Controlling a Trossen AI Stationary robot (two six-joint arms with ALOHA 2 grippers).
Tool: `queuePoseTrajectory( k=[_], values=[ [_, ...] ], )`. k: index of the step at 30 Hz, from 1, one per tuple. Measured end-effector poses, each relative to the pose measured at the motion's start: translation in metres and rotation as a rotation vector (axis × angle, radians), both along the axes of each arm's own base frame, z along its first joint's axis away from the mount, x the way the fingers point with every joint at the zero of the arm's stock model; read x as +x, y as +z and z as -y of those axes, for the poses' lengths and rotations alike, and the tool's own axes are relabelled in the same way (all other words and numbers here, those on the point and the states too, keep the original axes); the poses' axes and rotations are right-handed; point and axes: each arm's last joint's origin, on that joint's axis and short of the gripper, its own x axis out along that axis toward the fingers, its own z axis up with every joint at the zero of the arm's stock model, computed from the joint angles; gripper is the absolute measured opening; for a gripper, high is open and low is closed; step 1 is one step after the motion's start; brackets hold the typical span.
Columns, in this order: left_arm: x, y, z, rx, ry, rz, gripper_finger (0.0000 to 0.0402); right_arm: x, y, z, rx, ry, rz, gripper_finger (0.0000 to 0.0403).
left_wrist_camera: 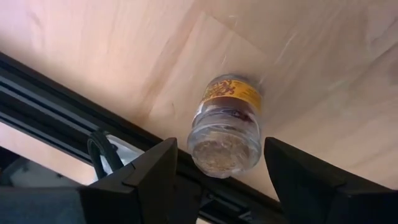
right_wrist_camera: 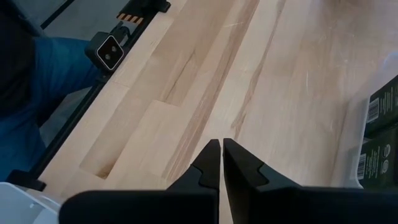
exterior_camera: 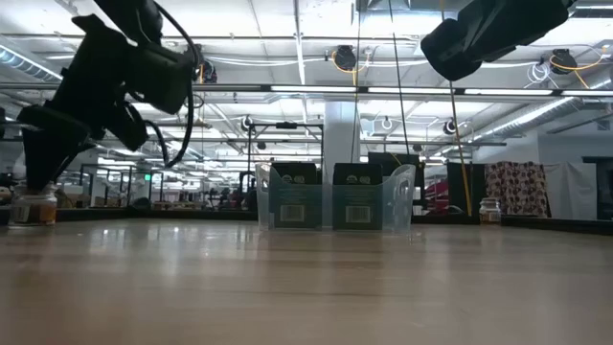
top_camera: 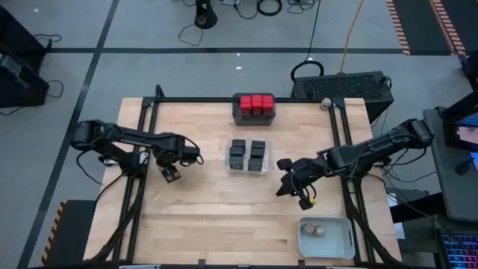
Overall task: Sort spices by type
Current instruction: Put the brown seasoning into the white bin
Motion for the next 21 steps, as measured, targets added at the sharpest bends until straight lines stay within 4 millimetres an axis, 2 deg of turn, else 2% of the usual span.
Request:
queuePoseTrajectory(
  k=[17, 21],
  values=[
    [0.009, -0.019, -0.002, -0.068, -0.050, -0.082, 0.0246, 0.000, 0.000, 0.000, 0.002, -0.003, -0.001, 0.0000],
    [0.009, -0.019, -0.004, -0.082, -0.049, -0.079, 0.0227, 0.000, 0.000, 0.000, 0.002, -0.003, -0.001, 0.0000]
  ],
)
